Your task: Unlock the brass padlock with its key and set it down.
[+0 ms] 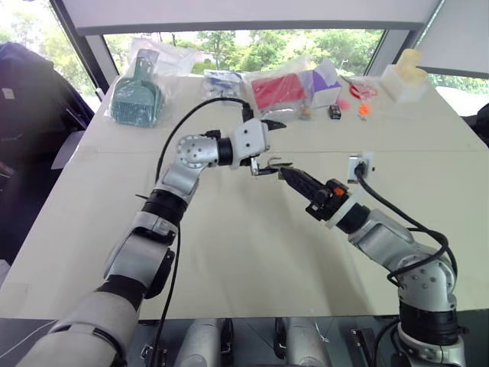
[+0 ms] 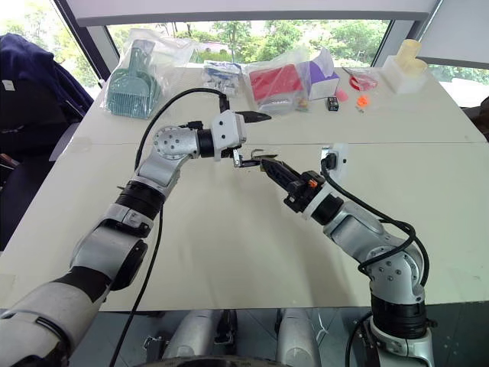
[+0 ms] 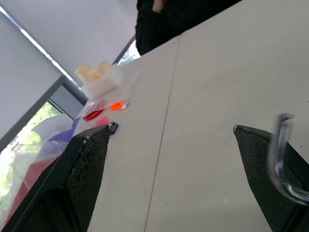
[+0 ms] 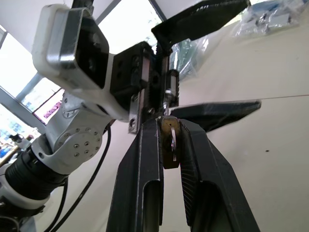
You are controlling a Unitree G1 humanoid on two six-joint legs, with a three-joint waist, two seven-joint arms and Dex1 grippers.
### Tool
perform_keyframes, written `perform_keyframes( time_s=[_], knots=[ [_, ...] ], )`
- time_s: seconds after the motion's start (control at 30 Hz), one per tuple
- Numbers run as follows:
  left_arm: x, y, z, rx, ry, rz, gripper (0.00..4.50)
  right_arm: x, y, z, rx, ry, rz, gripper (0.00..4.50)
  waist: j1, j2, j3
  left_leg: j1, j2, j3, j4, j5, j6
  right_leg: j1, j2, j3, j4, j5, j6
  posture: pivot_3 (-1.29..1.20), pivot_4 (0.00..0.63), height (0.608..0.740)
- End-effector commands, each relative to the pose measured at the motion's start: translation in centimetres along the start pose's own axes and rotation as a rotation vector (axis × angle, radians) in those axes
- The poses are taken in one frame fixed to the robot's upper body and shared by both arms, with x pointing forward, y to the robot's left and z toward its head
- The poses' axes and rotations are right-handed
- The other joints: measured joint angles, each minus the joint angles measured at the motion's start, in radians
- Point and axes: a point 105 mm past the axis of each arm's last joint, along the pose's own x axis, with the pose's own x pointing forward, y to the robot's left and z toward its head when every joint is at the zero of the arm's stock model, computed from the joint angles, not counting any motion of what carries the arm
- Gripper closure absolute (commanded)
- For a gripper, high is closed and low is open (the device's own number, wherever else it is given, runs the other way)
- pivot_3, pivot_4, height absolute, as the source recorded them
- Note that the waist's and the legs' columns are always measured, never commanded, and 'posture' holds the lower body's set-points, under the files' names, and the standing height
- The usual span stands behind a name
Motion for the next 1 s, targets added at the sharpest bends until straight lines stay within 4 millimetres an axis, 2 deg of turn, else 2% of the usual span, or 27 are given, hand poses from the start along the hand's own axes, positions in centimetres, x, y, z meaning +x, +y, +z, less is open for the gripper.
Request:
perform_keyframes(
  time_s=[0.03, 0.17, 0.27, 0.37, 0.43, 0.53, 0.63, 0.7, 0.77, 0.8, 0.97, 1.0],
  knots=[
    [-0.3, 1.2, 1.4, 0.054, -0.039, 0.037, 0.28, 0.0, 0.8, 0.4, -0.011, -0.019, 0.025, 4.50, 0.000, 0.000, 0.000, 0.000, 0.000, 0.000, 0.000, 0.000, 0.000, 0.000, 0.000, 0.000, 0.000, 0.000, 0.000, 0.00, 0.150, 0.735],
    [-0.9, 0.2, -0.1, 0.011, 0.025, -0.015, 0.28, -0.1, 0.2, 0.8, -0.002, -0.035, 0.001, 4.50, 0.000, 0.000, 0.000, 0.000, 0.000, 0.000, 0.000, 0.000, 0.000, 0.000, 0.000, 0.000, 0.000, 0.000, 0.000, 0.00, 0.150, 0.735],
    [-2.7, -1.2, -2.6, -0.062, 0.136, -0.091, 0.28, -0.4, -1.1, 1.1, 0.018, -0.050, -0.061, 4.50, -0.004, 0.000, 0.000, 0.000, 0.000, 0.000, 0.000, 0.000, 0.000, 0.000, 0.000, 0.000, 0.000, 0.000, 0.000, 0.00, 0.150, 0.735],
    [-5.6, -2.6, -4.1, -0.217, 0.208, -0.152, 0.28, -0.9, -3.8, -0.4, 0.045, 0.046, -0.181, 4.50, -0.009, 0.000, 0.000, 0.000, 0.001, 0.000, -0.001, 0.000, 0.000, -0.001, 0.000, 0.000, 0.001, 0.000, 0.000, 0.00, 0.150, 0.735],
    [-7.0, -3.3, -3.6, -0.328, 0.192, -0.173, 0.28, -1.2, -5.0, -1.7, 0.067, 0.125, -0.219, 4.50, -0.014, 0.000, 0.000, 0.000, 0.001, 0.000, -0.001, 0.000, 0.000, -0.001, 0.000, 0.000, 0.001, 0.000, 0.000, 0.00, 0.150, 0.735],
    [-8.3, -4.2, -1.7, -0.463, 0.150, -0.191, 0.28, -1.0, -6.5, -2.8, 0.132, 0.199, -0.255, 4.50, -0.012, 0.000, 0.000, -0.001, 0.001, 0.000, 0.000, 0.001, -0.002, -0.001, 0.000, 0.000, 0.001, -0.001, -0.002, 0.00, 0.150, 0.735],
    [-9.2, -5.6, -0.3, -0.521, 0.150, -0.217, 0.28, -0.6, -8.4, -3.4, 0.170, 0.256, -0.325, 4.50, -0.013, 0.001, 0.000, -0.001, 0.000, 0.000, 0.000, 0.003, -0.006, -0.001, 0.000, 0.000, 0.001, -0.002, -0.003, 0.00, 0.150, 0.735],
    [-9.4, -6.1, 0.0, -0.527, 0.161, -0.214, 0.28, -0.4, -9.0, -3.4, 0.176, 0.279, -0.339, 4.50, -0.013, 0.001, 0.000, 0.000, 0.000, 0.000, 0.000, 0.003, -0.006, -0.001, 0.000, 0.000, 0.001, -0.002, -0.004, 0.00, 0.150, 0.735],
    [-9.4, -6.4, -0.1, -0.534, 0.174, -0.176, 0.23, -0.1, -9.5, -3.6, 0.157, 0.315, -0.347, 3.50, -0.012, 0.001, 0.000, 0.000, 0.000, 0.000, -0.001, 0.003, -0.006, -0.001, 0.000, 0.000, 0.001, -0.002, -0.004, 0.00, 0.150, 0.735],
    [-9.5, -6.7, -0.1, -0.537, 0.178, -0.166, 0.23, -0.1, -9.7, -3.6, 0.150, 0.329, -0.345, 3.19, -0.013, 0.001, 0.000, 0.000, 0.000, 0.000, -0.001, 0.003, -0.006, -0.001, 0.000, 0.000, 0.001, -0.002, -0.004, 0.00, 0.150, 0.735],
    [-9.7, -7.7, 0.1, -0.569, 0.181, -0.151, 0.23, -0.7, -10.2, -3.1, 0.087, 0.366, -0.348, 0.66, -0.010, 0.001, 0.000, 0.000, 0.000, 0.000, -0.001, 0.004, -0.007, 0.000, 0.001, 0.000, 0.001, -0.002, -0.003, 0.00, 0.150, 0.735],
    [-9.7, -7.8, 0.1, -0.577, 0.182, -0.150, 0.23, -0.9, -10.3, -2.9, 0.064, 0.373, -0.351, 0.03, -0.007, 0.001, 0.000, 0.000, 0.000, 0.000, -0.001, 0.004, -0.007, 0.000, 0.001, 0.000, 0.001, -0.002, -0.003, 0.00, 0.150, 0.735]
  ],
)
